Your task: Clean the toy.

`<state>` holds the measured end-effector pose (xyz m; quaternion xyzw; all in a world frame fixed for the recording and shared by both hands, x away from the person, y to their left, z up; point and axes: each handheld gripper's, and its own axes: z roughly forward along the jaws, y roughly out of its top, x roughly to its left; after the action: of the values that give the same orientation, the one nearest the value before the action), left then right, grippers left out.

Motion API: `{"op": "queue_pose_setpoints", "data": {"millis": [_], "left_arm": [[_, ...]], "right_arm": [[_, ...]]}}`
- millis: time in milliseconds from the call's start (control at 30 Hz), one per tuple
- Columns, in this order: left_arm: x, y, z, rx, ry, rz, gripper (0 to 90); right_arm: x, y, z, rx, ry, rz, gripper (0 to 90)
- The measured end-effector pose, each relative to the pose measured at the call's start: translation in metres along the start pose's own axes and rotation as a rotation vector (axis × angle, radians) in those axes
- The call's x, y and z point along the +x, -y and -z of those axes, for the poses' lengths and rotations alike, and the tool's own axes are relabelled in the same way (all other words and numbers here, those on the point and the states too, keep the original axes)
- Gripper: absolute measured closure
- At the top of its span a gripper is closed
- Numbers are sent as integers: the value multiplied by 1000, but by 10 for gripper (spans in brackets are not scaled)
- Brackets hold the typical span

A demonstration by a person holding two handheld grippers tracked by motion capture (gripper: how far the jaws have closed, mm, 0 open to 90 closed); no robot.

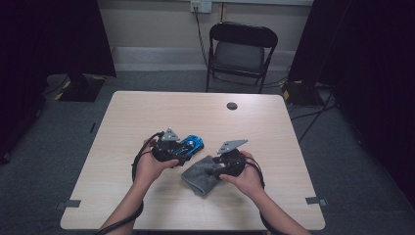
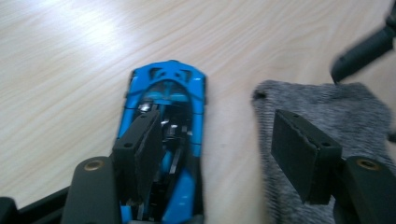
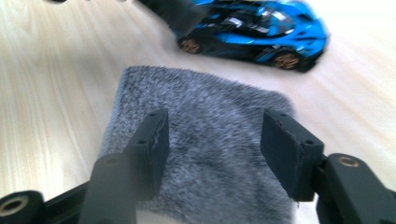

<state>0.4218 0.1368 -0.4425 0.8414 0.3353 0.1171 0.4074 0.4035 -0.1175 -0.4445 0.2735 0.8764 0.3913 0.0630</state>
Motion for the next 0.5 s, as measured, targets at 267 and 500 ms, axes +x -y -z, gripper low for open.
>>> {"op": "queue_pose_setpoints", "data": {"millis": [267, 500], "left_arm": [[-35, 3, -3, -22, 74, -55, 352], [-62, 11, -23, -11, 117, -124, 326]], "right_arm": [[-28, -12, 22, -50, 104, -28, 294], [-49, -25, 12, -81, 130, -58, 223]]}}
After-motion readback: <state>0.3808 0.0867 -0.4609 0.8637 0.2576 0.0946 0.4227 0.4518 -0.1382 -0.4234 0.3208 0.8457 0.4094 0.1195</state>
